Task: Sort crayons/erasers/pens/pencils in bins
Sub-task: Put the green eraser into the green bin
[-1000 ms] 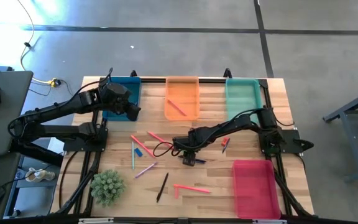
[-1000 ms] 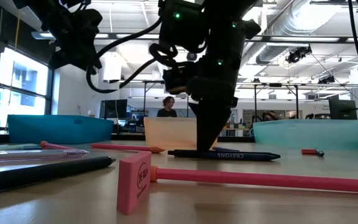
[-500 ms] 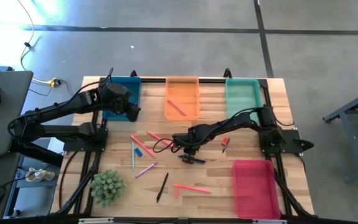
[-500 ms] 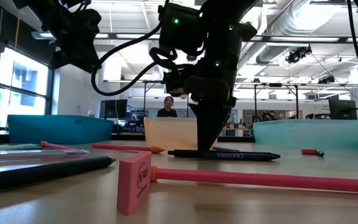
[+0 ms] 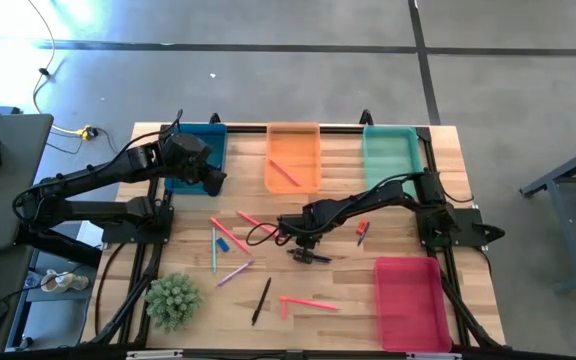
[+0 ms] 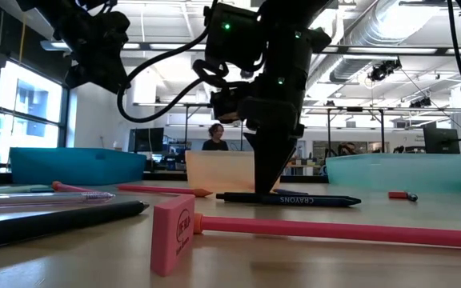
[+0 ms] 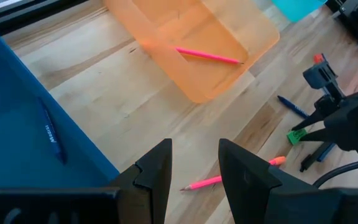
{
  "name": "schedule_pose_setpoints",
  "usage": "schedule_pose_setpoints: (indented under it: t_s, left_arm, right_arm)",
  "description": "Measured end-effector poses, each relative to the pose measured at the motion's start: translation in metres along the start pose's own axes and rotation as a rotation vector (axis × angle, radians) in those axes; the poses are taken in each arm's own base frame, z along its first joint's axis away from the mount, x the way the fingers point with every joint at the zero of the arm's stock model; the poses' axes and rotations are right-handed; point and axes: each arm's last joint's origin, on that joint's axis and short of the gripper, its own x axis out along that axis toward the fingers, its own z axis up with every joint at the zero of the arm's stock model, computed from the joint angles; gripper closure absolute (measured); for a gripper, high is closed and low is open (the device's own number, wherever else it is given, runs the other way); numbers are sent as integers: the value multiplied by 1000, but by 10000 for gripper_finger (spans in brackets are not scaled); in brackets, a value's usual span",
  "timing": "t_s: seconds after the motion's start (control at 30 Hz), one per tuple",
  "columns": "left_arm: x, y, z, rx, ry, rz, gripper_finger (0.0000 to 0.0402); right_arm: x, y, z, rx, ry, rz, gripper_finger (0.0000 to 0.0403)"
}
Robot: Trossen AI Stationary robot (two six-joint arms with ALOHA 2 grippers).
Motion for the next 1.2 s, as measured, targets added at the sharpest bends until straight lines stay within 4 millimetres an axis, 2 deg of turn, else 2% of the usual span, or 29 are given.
schedule_pose_setpoints:
  t_s: [0.4,0.8,1.2]
  left_arm:
    - [0,0,0,58,1,-2,283]
    - [0,0,0,156,0,-4,283]
    - [0,0,0,198,1,-4,283]
  right_arm:
    - [-23,-3,-1,8,-36,22,350]
    - [-47,-25,7,167,-103,8,350]
    - [-107,-66,8,302,-292,-134,350]
